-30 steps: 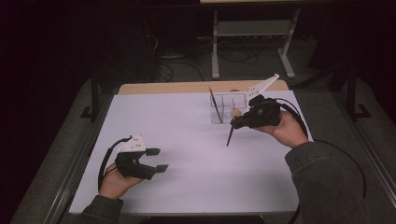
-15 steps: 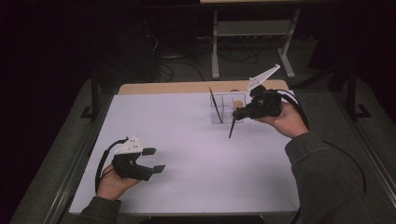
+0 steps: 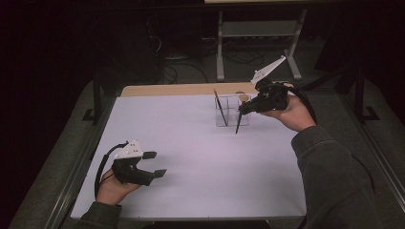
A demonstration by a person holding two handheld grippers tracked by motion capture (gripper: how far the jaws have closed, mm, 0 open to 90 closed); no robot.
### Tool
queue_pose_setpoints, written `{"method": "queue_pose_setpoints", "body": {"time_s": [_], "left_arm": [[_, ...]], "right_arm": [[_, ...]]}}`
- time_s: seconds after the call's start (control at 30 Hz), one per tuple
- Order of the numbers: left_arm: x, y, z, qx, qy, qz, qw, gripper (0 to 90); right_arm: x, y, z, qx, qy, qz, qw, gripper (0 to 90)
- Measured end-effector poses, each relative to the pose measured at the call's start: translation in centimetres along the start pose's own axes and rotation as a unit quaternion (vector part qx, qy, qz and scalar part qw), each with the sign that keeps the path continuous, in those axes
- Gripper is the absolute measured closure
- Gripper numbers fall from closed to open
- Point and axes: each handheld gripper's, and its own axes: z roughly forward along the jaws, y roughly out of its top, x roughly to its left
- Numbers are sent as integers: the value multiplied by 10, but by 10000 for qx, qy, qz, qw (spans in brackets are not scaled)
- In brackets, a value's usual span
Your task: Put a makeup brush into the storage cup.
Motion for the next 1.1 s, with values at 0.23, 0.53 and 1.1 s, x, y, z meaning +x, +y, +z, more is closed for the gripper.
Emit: {"method": "queue_pose_setpoints", "body": {"time_s": [0.23,0.53,1.1], "left_arm": [[-2,0,-1,-35,2,-43,10000,253],[-1,1,-1,-65,12,-30,10000,248],[-3,0,-3,-67,19,-10,10000,246]], "right_arm": [[-7,5,-2,8,-49,31,10000,829],[-14,13,-4,45,-129,70,9999,829],[-35,26,0,105,-326,301,9990,829]]}}
